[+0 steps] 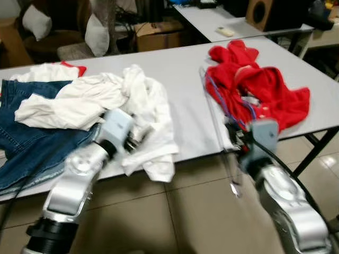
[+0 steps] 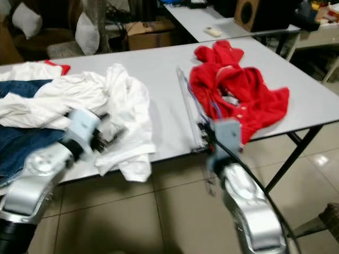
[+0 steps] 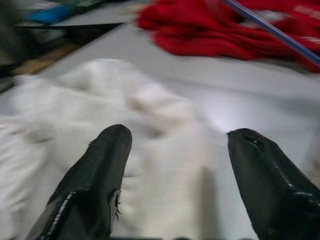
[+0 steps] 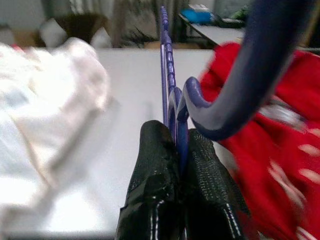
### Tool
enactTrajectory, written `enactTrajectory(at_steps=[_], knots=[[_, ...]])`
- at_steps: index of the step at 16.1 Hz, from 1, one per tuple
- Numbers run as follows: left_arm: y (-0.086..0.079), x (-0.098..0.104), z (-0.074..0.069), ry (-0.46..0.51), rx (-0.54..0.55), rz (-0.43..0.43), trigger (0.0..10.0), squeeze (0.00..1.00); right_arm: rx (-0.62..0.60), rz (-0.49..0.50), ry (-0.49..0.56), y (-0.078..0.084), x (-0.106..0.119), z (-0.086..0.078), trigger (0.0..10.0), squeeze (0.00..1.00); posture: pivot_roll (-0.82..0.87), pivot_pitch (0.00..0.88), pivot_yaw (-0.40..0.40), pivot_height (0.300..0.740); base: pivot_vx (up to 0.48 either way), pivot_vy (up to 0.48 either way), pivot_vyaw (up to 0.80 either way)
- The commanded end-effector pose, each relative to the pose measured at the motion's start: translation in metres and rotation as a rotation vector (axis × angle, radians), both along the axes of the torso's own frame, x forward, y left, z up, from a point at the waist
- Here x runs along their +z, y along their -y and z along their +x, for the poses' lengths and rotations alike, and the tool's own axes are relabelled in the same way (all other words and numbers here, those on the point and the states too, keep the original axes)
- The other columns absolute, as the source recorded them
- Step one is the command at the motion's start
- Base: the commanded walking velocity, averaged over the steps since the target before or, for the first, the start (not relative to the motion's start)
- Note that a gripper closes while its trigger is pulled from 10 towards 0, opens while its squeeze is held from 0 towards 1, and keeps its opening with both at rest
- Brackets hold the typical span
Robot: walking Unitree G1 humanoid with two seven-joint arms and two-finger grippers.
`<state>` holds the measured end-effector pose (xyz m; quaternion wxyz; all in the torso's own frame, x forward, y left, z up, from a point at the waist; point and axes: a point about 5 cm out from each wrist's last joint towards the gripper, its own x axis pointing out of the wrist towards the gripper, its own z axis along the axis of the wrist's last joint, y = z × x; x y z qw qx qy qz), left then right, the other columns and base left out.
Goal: Hang hanger
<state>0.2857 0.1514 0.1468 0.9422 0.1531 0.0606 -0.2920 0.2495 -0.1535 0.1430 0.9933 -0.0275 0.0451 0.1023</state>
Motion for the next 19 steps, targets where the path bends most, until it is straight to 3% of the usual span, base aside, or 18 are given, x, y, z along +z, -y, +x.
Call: enactTrajectory(at_steps=[1,3,4,5,6,11,12,13,19], knots=[[-0.014,-0.007,0.0,-0.036,-0.017,0.102,10.0,1.0,0.028,-0.006,0.021,-0.005,0.005,0.001,10.0,0.0,-0.09,0.0,0.051,0.74,0.0,0.0,0.0],[-0.02,-0.013,0.0,-0.059,-0.064,0.21,10.0,1.0,0.029,-0.01,0.009,-0.003,0.003,0.0,10.0,0.0,-0.08,0.0,0.049,0.74,0.0,0.0,0.0],[-0.023,-0.018,-0.002,-0.092,-0.116,0.26,10.0,0.34,0.032,-0.013,0.004,-0.003,0.002,0.0,10.0,0.0,-0.08,0.0,0.048,0.74,0.0,0.0,0.0],[-0.026,-0.023,-0.003,-0.125,-0.151,0.309,10.0,0.0,0.041,-0.019,0.002,-0.004,0.001,0.001,10.0,0.0,-0.08,0.0,0.048,0.74,0.0,0.0,0.0],[-0.028,-0.029,-0.002,-0.143,-0.173,0.356,10.0,0.0,0.048,-0.024,0.003,-0.005,0.001,0.001,10.0,0.0,-0.07,0.0,0.05,0.74,0.0,0.0,0.0],[-0.021,-0.036,0.005,-0.16,-0.179,0.327,10.0,0.0,0.046,-0.03,0.007,-0.007,0.0,0.003,10.0,0.0,-0.07,0.0,0.064,0.74,0.0,0.0,0.0],[-0.021,-0.037,0.005,-0.159,-0.179,0.332,8.1,0.0,0.046,-0.031,0.008,-0.008,0.0,0.003,10.0,0.0,-0.07,0.0,0.064,0.74,0.0,0.0,0.0],[-0.02,-0.039,0.007,-0.15,-0.179,0.344,0.0,0.0,0.046,-0.035,0.008,-0.009,-0.001,0.003,10.0,0.0,-0.08,0.0,0.073,0.74,0.0,0.0,0.0],[-0.022,-0.034,0.013,-0.101,-0.159,0.371,0.0,0.0,0.052,-0.044,0.016,-0.011,-0.001,0.004,10.0,0.0,-0.08,0.0,0.073,0.74,0.0,0.0,0.0]])
